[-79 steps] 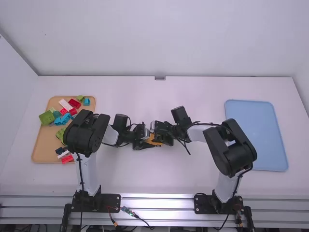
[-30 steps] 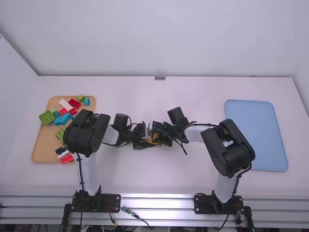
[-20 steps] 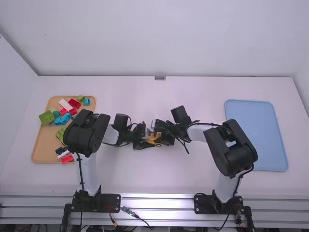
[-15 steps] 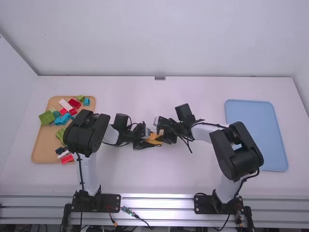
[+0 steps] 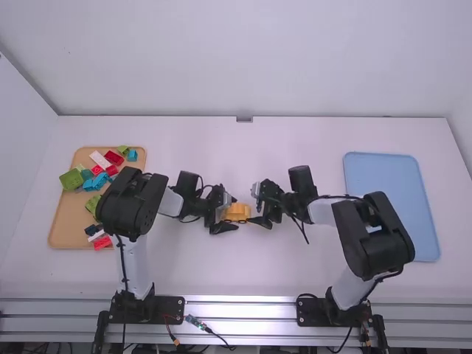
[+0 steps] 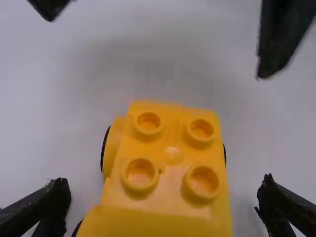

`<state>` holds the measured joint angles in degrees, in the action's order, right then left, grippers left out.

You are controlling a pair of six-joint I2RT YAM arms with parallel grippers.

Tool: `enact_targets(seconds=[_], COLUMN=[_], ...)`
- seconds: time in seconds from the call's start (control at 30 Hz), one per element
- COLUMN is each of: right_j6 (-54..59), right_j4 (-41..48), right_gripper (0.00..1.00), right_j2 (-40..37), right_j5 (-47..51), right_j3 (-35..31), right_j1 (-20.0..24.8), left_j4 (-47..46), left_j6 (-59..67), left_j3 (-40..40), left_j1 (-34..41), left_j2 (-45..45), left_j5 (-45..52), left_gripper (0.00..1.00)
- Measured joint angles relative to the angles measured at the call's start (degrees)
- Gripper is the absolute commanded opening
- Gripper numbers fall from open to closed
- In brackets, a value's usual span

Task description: Assemble lego blocks to make yellow taxi

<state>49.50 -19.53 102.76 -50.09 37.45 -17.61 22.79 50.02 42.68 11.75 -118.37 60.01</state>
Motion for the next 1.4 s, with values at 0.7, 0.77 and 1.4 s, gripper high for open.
enact_targets(seconds=[0.7,0.77,1.4], right_j6=[-8.4,-8.4,-9.2], right_j4=[-17.6,-17.7,-16.3], right_gripper=[0.99,0.99,0.53], right_j2=[13.0,13.7,18.1], right_j5=[-3.4,-2.9,1.0], right_j3=[0.7,1.5,5.2], right_j1=[-3.2,-4.2,-8.6], left_j4=[-33.3,-33.3,-45.1], left_j6=[17.6,18.1,37.0], left_j3=[6.2,6.2,3.8], left_j1=[-8.9,-10.7,-22.8], left_j2=[17.0,17.4,17.4], left_j5=[-3.1,-2.1,13.1], left_gripper=[0.99,0.99,0.99])
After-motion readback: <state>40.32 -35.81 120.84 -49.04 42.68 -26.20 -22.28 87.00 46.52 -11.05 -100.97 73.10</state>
